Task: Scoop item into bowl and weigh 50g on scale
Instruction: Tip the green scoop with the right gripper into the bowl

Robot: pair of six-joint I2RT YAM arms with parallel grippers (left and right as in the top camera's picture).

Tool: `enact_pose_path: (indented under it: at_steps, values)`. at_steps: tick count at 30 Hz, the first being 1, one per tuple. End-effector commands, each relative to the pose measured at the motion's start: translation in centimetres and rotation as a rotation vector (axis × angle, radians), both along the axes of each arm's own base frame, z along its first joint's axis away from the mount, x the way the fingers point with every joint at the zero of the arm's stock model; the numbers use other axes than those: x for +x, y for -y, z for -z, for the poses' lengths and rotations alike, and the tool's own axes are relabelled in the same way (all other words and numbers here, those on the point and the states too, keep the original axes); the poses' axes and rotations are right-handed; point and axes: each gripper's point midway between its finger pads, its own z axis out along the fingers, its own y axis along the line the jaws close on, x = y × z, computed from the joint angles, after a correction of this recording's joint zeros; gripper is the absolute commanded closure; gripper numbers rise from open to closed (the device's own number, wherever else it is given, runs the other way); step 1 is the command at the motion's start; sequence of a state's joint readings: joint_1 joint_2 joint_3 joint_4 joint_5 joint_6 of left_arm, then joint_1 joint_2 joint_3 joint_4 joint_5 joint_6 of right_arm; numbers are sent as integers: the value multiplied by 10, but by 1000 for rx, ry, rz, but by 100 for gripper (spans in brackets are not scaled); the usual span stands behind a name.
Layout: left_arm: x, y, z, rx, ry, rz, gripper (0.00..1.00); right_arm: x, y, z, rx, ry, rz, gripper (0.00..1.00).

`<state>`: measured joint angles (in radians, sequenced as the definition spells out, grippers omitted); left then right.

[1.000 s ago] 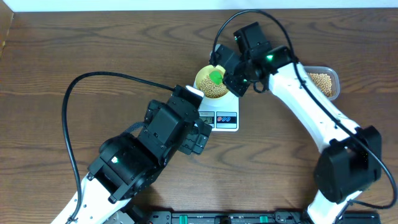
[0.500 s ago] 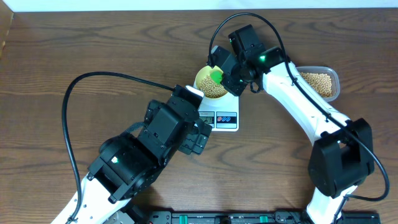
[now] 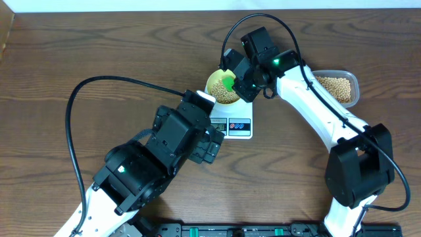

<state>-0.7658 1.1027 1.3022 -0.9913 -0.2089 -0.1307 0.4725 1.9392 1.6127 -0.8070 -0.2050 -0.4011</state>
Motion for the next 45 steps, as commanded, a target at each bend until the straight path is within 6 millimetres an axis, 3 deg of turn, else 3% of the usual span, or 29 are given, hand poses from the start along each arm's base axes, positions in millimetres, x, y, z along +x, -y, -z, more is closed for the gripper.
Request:
enact_pose_path:
  at_steps: [1, 16, 45]
  values:
    - [1, -2, -2, 3, 5, -11, 2, -10, -10, 6, 34, -52, 6, 99]
    - [1, -2, -2, 3, 5, -11, 2, -18, -15, 5, 79, -114, 32, 99]
    - [1, -2, -2, 3, 5, -11, 2, -17, -14, 1, 169, -199, 143, 99]
